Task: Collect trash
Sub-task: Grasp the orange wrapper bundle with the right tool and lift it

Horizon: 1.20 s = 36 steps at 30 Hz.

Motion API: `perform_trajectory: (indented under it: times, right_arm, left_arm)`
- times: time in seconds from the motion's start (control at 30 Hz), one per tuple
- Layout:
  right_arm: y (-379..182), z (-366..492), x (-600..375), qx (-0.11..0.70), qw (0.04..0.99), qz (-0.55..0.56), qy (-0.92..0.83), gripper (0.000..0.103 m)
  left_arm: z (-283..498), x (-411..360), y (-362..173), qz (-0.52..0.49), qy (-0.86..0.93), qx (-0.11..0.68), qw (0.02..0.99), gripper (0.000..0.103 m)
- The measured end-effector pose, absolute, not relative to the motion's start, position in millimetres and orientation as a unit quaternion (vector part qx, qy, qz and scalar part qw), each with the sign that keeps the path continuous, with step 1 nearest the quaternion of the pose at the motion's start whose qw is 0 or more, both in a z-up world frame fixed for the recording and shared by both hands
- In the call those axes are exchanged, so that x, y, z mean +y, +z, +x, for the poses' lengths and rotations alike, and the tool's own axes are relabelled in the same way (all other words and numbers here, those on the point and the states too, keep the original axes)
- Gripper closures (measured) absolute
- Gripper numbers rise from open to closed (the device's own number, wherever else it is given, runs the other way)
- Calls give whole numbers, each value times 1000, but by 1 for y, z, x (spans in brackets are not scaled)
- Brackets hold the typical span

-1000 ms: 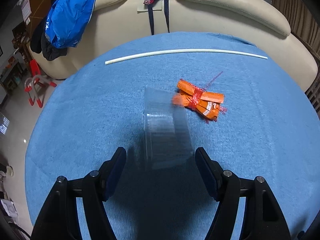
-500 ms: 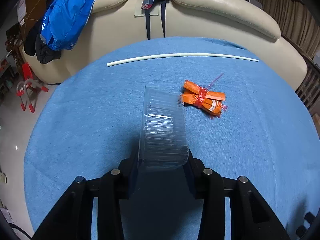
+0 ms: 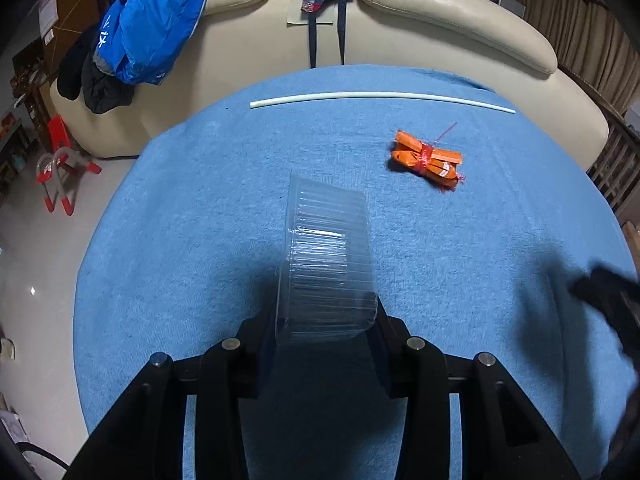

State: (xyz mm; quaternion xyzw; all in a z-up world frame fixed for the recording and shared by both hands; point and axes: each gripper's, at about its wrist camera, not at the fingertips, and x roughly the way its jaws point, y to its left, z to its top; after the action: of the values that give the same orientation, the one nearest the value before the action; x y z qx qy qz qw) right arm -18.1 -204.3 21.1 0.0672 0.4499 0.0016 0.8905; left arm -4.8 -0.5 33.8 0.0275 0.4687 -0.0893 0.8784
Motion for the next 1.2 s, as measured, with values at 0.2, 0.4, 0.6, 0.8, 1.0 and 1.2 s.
perform_trajectory:
  times: [0.2, 0.4, 0.6, 0.8, 1.0, 1.2]
  right_arm:
    - [21, 61, -173, 455, 889, 51, 28, 34]
    - [14, 116, -140, 441, 896, -17, 49, 34]
    - [3, 151, -126, 442, 893, -60, 58, 34]
    - [-14, 154, -129, 480, 872, -25, 94, 65]
    - [-13, 126, -141, 503, 858, 4, 106, 75]
    - [1, 75, -169, 494, 864, 47, 90, 75]
  left_arm:
    - [-2, 6, 30, 12, -93, 478, 874, 60]
    - [1, 9, 29, 5, -102, 480, 871, 60]
    - [6, 10, 29, 3, -104, 481, 871, 60]
    - [10, 7, 29, 8, -102, 482, 870, 60]
    - [9, 2, 28, 22, -97, 483, 870, 60]
    - [2, -3, 28, 30, -97, 485, 869, 60]
